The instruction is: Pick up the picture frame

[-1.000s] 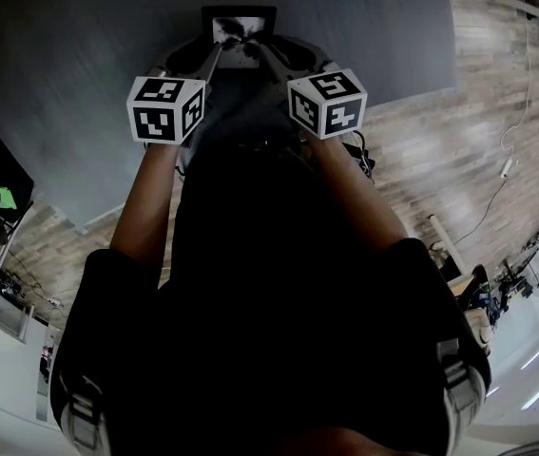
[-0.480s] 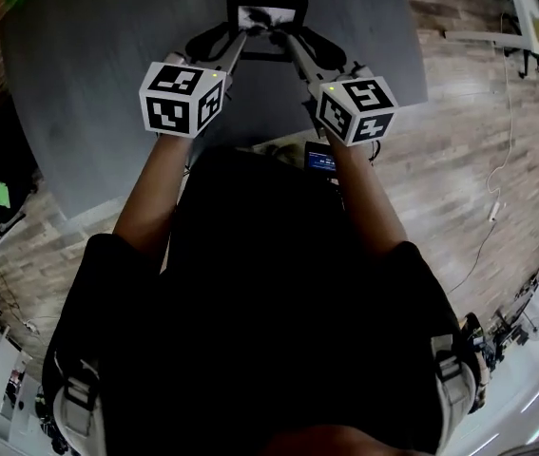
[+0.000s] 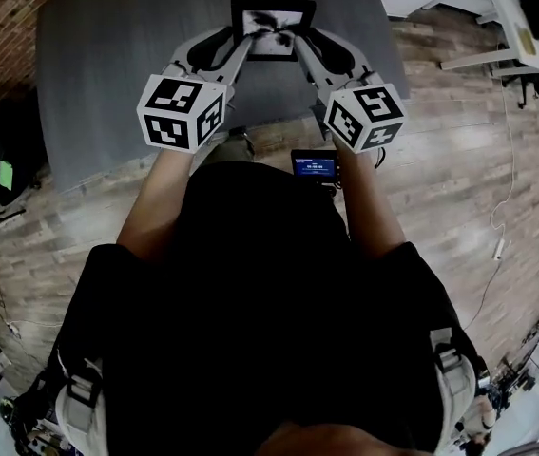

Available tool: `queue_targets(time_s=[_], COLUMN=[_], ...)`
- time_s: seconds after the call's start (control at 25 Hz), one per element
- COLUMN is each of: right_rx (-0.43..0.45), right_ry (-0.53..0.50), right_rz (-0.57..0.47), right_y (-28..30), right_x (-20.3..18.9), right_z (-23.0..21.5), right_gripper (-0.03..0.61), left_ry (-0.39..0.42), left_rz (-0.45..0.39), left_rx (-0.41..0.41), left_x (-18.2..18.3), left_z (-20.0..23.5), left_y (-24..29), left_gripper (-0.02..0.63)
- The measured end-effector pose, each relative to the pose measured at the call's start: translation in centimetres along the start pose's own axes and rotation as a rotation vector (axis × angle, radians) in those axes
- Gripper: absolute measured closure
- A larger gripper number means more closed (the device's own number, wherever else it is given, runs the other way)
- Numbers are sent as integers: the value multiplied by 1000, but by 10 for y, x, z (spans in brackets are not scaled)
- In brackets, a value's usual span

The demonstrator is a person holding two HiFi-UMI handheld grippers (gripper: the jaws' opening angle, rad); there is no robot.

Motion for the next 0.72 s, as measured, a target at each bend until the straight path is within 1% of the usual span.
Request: queue_targets(time_s=[0.12,0.24,0.44,0.56,0.72], right_rx=[24,46,85,110,140], right_ry=[-7,-3,-4,1,-7], right_rz=[-35,-50,-69,-74,-75], right_y=[-39,-72,-120,-139,-148], right_x=[-10,-24,-48,-58,-65], right_z=[12,23,41,53,76], right_gripper=[494,494,494,494,494], left_ry=[9,1,0,-1,-14], left_rz=[-21,-26,-28,-32,-52], left_rx=[21,40,70,86,106], left_x=[-11,-25,-45,-55,-66], left_z=[-40,-75,-123,-143,-150], left_y=[-25,-45,-74,-91,-117], left_gripper=[512,512,512,512,512])
Point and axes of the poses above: the fingertips, and each gripper's own axes: y forward along the fingers, z to its left, x out of its top, the point moved 10 cm from there along -y, backward along the fingers, and after that the axes turned 11 degrees about z, right-handed, at the moved point
